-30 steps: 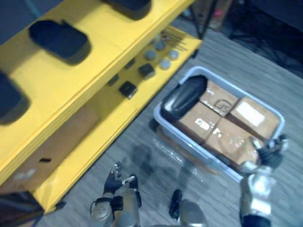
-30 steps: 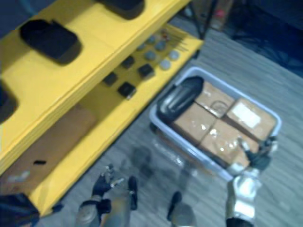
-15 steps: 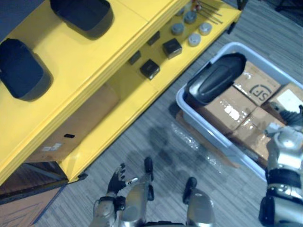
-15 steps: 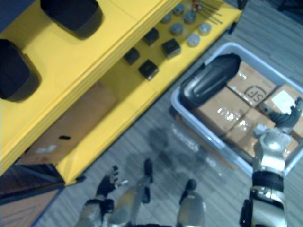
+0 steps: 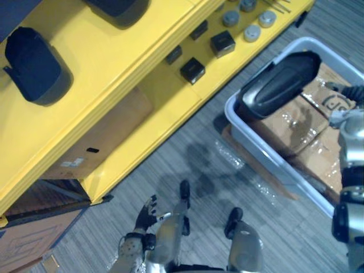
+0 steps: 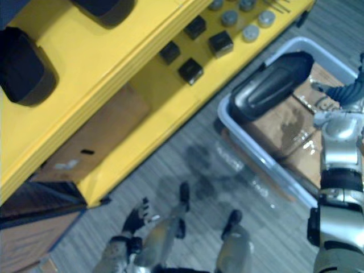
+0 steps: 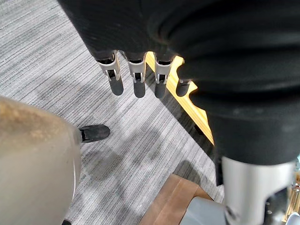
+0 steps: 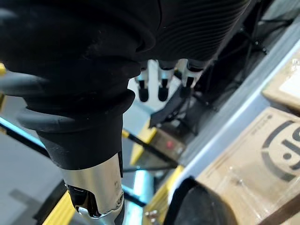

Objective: Walk over and take plastic housings, then place them on the shelf

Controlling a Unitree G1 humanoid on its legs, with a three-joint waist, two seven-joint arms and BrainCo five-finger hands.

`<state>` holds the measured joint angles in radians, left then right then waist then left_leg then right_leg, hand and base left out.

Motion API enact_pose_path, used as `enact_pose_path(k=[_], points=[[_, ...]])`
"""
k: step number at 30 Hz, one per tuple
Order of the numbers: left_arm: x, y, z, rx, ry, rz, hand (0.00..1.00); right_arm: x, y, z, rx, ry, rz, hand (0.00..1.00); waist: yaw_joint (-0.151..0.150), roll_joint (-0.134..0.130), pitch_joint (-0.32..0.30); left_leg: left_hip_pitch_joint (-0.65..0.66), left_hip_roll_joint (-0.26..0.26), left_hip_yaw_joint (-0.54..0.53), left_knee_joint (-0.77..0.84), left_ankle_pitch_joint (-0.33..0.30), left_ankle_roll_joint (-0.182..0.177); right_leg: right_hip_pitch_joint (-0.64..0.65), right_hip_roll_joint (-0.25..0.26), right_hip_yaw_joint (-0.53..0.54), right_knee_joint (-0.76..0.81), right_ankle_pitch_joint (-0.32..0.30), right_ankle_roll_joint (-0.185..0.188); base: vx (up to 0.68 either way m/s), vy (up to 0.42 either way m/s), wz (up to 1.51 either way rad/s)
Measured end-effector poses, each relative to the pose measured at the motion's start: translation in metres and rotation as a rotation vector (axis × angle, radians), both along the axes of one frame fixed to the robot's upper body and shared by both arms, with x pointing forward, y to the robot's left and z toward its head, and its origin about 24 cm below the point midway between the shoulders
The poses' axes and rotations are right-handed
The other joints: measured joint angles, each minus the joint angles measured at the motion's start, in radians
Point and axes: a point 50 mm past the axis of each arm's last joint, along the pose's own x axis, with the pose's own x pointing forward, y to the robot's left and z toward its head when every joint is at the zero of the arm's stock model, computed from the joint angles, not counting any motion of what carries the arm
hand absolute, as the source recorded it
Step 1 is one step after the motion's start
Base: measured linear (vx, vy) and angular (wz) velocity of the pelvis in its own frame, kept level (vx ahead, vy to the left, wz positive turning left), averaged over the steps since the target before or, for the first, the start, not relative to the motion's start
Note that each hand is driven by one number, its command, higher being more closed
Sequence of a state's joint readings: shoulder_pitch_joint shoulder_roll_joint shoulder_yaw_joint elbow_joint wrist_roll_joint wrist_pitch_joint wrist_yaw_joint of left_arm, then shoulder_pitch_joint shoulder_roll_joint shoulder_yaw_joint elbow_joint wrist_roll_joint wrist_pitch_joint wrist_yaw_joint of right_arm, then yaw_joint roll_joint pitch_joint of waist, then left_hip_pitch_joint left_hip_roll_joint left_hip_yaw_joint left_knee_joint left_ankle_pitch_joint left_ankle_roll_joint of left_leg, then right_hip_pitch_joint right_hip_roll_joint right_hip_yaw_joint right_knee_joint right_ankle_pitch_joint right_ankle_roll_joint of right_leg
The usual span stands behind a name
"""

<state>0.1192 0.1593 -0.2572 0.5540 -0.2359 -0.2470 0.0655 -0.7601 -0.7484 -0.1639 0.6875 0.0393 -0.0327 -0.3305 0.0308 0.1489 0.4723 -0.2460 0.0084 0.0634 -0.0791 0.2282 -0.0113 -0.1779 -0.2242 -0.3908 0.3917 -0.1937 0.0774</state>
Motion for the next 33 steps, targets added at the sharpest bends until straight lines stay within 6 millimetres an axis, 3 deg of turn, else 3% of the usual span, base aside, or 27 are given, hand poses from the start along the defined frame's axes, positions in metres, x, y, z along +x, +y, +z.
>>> enact_pose_path(k=[3, 6, 9, 13, 14, 17, 19, 22, 24, 26, 27, 28, 30, 31, 32, 33], points=[[0.002, 0.000, 0.003, -0.001, -0.033, 0.002, 0.00, -0.010, -0.002, -0.004, 0.067, -0.095, -0.040, 0.00, -0.001, -0.001, 0.000, 0.007, 0.001, 0.005, 0.000, 0.000, 0.000, 0.004, 0.002, 0.007, -0.004, 0.001, 0.002, 0.01, -0.036, -0.06], [0.004, 0.000, 0.008, 0.009, -0.073, 0.015, 0.00, -0.034, 0.011, -0.028, 0.122, -0.218, -0.066, 0.00, -0.011, -0.014, 0.009, 0.040, 0.004, 0.030, -0.001, -0.001, -0.001, 0.034, 0.005, 0.020, -0.020, 0.005, 0.006, 0.03, -0.041, -0.12], [0.012, 0.001, 0.027, 0.012, -0.184, 0.033, 0.00, -0.069, 0.035, -0.077, 0.189, -0.229, -0.063, 0.00, -0.032, -0.038, 0.012, 0.086, 0.013, 0.051, -0.002, -0.022, -0.007, 0.080, 0.019, 0.038, -0.058, 0.011, 0.010, 0.02, -0.042, -0.21], [0.016, 0.006, 0.049, 0.018, -0.307, 0.050, 0.00, -0.132, 0.059, -0.158, 0.338, -0.095, -0.121, 0.00, -0.087, -0.081, -0.029, 0.108, 0.028, 0.089, -0.007, -0.056, -0.003, 0.122, 0.041, 0.048, -0.132, 0.039, 0.020, 0.05, -0.033, -0.20], [0.016, 0.006, 0.051, 0.022, -0.318, 0.051, 0.00, -0.142, 0.062, -0.167, 0.356, -0.071, -0.131, 0.00, -0.097, -0.087, -0.038, 0.111, 0.029, 0.090, -0.007, -0.056, -0.005, 0.131, 0.046, 0.052, -0.148, 0.049, 0.022, 0.13, -0.018, -0.24], [0.016, 0.008, 0.067, 0.063, -0.394, 0.030, 0.00, -0.192, 0.086, -0.207, 0.461, 0.046, -0.152, 0.00, -0.126, -0.137, -0.097, 0.148, 0.031, 0.115, -0.007, -0.076, -0.010, 0.182, 0.053, 0.067, -0.207, 0.067, 0.031, 0.11, -0.012, -0.20], [0.015, 0.005, 0.067, 0.072, -0.398, 0.005, 0.00, -0.202, 0.098, -0.217, 0.503, 0.078, -0.136, 0.00, -0.125, -0.156, -0.145, 0.159, 0.039, 0.153, -0.007, -0.091, -0.011, 0.183, 0.059, 0.089, -0.229, 0.077, 0.029, 0.09, -0.010, -0.39], [0.012, -0.001, 0.064, 0.062, -0.379, -0.036, 0.00, -0.195, 0.115, -0.220, 0.519, 0.087, -0.049, 0.00, -0.115, -0.160, -0.178, 0.204, 0.070, 0.267, -0.001, -0.122, -0.009, 0.195, 0.068, 0.060, -0.282, 0.117, 0.019, 0.06, -0.031, -0.99], [0.010, -0.004, 0.060, 0.059, -0.346, -0.047, 0.00, -0.193, 0.123, -0.227, 0.518, 0.128, -0.016, 0.00, -0.117, -0.159, -0.185, 0.205, 0.103, 0.339, 0.088, -0.190, -0.027, 0.196, 0.069, 0.075, -0.277, 0.118, 0.014, 0.04, -0.054, -0.95], [0.004, -0.016, 0.047, 0.043, -0.275, -0.093, 0.00, -0.201, 0.117, -0.234, 0.497, 0.186, -0.014, 0.00, -0.128, -0.119, -0.189, 0.174, 0.198, 0.390, 0.326, -0.318, -0.037, 0.195, 0.084, 0.098, -0.207, 0.066, -0.002, 0.04, -0.068, -0.78], [0.002, -0.018, 0.042, 0.039, -0.248, -0.097, 0.00, -0.204, 0.114, -0.236, 0.485, 0.204, -0.012, 0.00, -0.128, -0.110, -0.193, 0.177, 0.217, 0.403, 0.379, -0.331, -0.042, 0.194, 0.082, 0.104, -0.188, 0.047, -0.005, 0.03, -0.002, -0.71], [-0.001, -0.023, 0.034, 0.033, -0.204, -0.113, 0.00, -0.208, 0.110, -0.240, 0.472, 0.231, -0.009, 0.00, -0.137, -0.107, -0.194, 0.152, 0.257, 0.417, 0.508, -0.332, -0.028, 0.194, 0.077, 0.126, -0.145, 0.014, -0.011, 0.04, -0.039, -0.64], [-0.009, -0.021, 0.026, 0.007, -0.152, -0.089, 0.00, -0.211, 0.105, -0.240, 0.449, 0.233, 0.016, 0.00, -0.145, -0.101, -0.197, 0.098, 0.314, 0.396, 0.698, -0.284, 0.044, 0.189, 0.082, 0.168, -0.090, -0.023, -0.030, 0.06, -0.110, -0.62], [-0.014, -0.017, 0.021, 0.002, -0.125, -0.071, 0.00, -0.214, 0.101, -0.237, 0.428, 0.225, 0.031, 0.00, -0.147, -0.094, -0.201, 0.051, 0.340, 0.347, 0.802, -0.220, 0.107, 0.184, 0.092, 0.193, -0.064, -0.046, -0.044, 0.10, -0.147, -0.69], [-0.021, -0.010, 0.017, -0.010, -0.100, -0.033, 0.00, -0.215, 0.097, -0.235, 0.410, 0.227, 0.046, 0.00, -0.145, -0.091, -0.201, -0.002, 0.356, 0.276, 0.899, -0.115, 0.113, 0.185, 0.110, 0.228, -0.048, -0.061, -0.066, 0.13, -0.161, -0.72], [-0.025, -0.007, 0.015, -0.012, -0.085, -0.022, 0.00, -0.214, 0.096, -0.234, 0.402, 0.227, 0.056, 0.00, -0.142, -0.091, -0.201, -0.034, 0.356, 0.232, 0.940, -0.067, 0.101, 0.190, 0.120, 0.245, -0.048, -0.065, -0.076, 0.18, -0.132, -0.81]])
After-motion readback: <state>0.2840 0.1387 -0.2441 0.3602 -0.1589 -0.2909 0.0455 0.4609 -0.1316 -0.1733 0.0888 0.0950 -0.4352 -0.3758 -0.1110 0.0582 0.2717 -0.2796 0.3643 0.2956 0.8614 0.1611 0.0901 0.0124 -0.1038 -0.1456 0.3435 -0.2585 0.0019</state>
